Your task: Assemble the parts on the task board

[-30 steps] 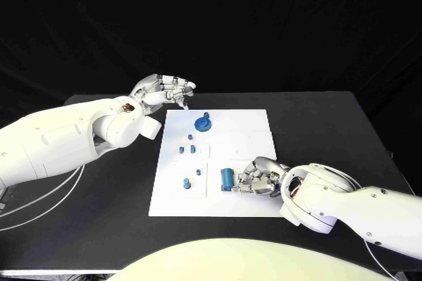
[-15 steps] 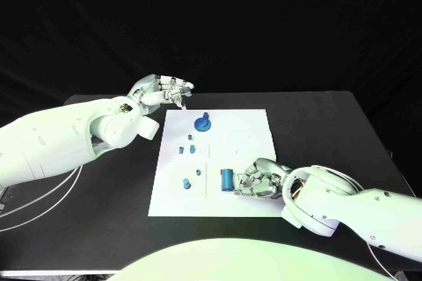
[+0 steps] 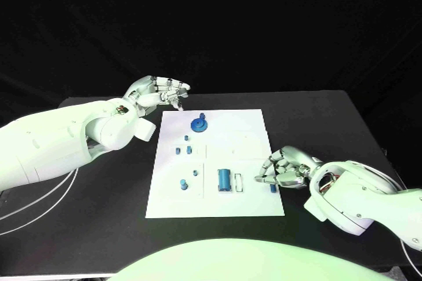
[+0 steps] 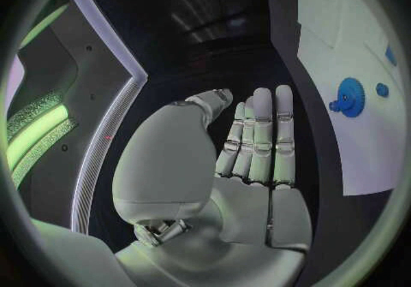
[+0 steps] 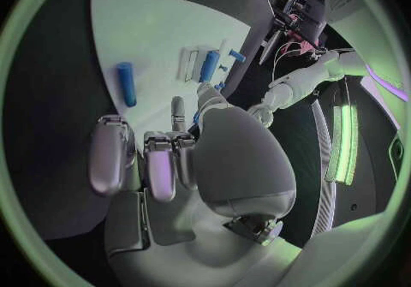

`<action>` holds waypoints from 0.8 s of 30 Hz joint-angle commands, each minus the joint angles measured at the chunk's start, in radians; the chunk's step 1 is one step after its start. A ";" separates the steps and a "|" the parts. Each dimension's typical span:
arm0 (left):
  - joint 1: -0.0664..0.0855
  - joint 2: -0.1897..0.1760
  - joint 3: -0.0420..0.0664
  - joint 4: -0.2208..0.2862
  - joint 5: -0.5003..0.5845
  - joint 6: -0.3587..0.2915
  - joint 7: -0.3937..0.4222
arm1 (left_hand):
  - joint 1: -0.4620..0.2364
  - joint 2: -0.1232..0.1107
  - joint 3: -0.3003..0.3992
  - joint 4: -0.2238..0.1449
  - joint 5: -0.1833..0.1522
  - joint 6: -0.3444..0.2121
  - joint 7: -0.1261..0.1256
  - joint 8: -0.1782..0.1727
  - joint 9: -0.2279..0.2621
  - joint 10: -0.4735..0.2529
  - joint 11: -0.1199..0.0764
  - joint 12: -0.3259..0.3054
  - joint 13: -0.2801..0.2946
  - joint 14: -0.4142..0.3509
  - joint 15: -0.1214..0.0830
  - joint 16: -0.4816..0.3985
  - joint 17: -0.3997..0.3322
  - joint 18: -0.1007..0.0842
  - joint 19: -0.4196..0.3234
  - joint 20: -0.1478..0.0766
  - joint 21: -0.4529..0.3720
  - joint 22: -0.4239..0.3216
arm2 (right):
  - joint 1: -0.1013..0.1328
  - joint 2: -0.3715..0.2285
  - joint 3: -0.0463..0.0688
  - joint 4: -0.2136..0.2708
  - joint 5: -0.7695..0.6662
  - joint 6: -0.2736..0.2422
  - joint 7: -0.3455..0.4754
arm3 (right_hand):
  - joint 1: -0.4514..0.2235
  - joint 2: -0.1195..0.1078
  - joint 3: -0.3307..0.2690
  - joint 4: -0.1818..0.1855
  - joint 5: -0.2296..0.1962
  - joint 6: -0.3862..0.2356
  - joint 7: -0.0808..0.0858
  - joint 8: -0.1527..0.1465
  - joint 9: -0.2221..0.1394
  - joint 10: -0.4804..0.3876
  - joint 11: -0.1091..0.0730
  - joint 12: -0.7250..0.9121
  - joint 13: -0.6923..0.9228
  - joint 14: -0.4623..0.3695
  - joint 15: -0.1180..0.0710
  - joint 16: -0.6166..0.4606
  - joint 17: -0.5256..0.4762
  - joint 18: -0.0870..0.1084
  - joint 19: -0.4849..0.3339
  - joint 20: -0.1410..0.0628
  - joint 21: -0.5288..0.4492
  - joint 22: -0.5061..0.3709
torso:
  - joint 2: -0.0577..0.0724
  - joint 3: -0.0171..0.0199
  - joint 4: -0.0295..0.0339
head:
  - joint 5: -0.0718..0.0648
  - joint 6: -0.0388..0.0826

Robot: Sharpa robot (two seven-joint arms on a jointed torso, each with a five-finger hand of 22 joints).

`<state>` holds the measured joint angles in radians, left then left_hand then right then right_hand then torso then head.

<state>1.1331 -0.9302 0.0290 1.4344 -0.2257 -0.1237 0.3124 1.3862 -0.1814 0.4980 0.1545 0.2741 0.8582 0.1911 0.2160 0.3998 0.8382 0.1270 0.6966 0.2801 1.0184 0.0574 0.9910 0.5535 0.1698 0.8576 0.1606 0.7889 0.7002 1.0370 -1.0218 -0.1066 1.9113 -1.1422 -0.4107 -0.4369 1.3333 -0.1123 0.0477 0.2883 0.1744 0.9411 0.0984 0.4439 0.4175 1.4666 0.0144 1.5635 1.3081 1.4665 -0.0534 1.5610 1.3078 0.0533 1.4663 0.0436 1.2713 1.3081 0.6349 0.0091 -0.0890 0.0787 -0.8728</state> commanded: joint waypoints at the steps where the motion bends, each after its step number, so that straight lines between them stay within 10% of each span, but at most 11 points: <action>1: 0.001 -0.004 -0.002 0.007 0.015 0.015 0.016 | -0.001 0.002 -0.001 0.009 0.001 -0.007 0.003 0.001 -0.001 -0.007 0.000 0.003 -0.001 -0.005 0.003 0.001 0.001 0.013 0.009 0.001 -0.005 -0.002 | 0.001 -0.025 -0.001 0.007 -0.063 -0.059 0.039 | -0.001 -0.011 0.005 0.000 -0.006 -0.007 0.000 -0.006 -0.001 0.095 0.006 -0.006 0.251 0.097 0.006 -0.003 0.226 -0.003 0.030 0.009 0.002 0.194 | -0.003 0.0014 -0.0069 | -0.006 0.000; 24: -0.002 -0.008 -0.013 0.015 0.028 0.020 0.023 | -0.005 -0.001 -0.005 0.015 0.001 -0.008 0.003 0.001 -0.001 -0.007 0.000 0.004 -0.002 -0.005 0.003 0.002 0.002 0.013 0.011 0.002 -0.009 -0.005 | -0.078 -0.037 -0.002 -0.041 -0.252 -0.057 -0.044 | -0.075 -0.035 0.009 0.006 -0.003 0.039 -0.013 0.016 0.024 0.080 -0.003 -0.028 0.233 0.096 0.001 -0.005 0.222 0.000 0.027 0.013 -0.009 0.191 | -0.005 0.0016 -0.0074 | -0.014 0.000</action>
<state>1.1313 -0.9400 0.0152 1.4473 -0.2049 -0.1216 0.3197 1.3862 -0.1814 0.4937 0.1647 0.2741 0.8547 0.1946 0.2160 0.3999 0.8382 0.1270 0.6966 0.2793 1.0184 0.0574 0.9910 0.5535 0.1698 0.8614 0.1643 0.7850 0.6962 0.9624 -1.0632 -0.1082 1.8739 -1.3480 -0.4699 -0.4581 1.2657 -0.1473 0.0531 0.2938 0.1743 0.9740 0.0836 0.4569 0.4407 1.4667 0.0144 1.5402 1.3078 1.4665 -0.0535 1.5610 1.3075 0.0533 1.4661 0.0506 1.2643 1.3077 0.6292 0.0116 -0.0973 0.0633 -0.8727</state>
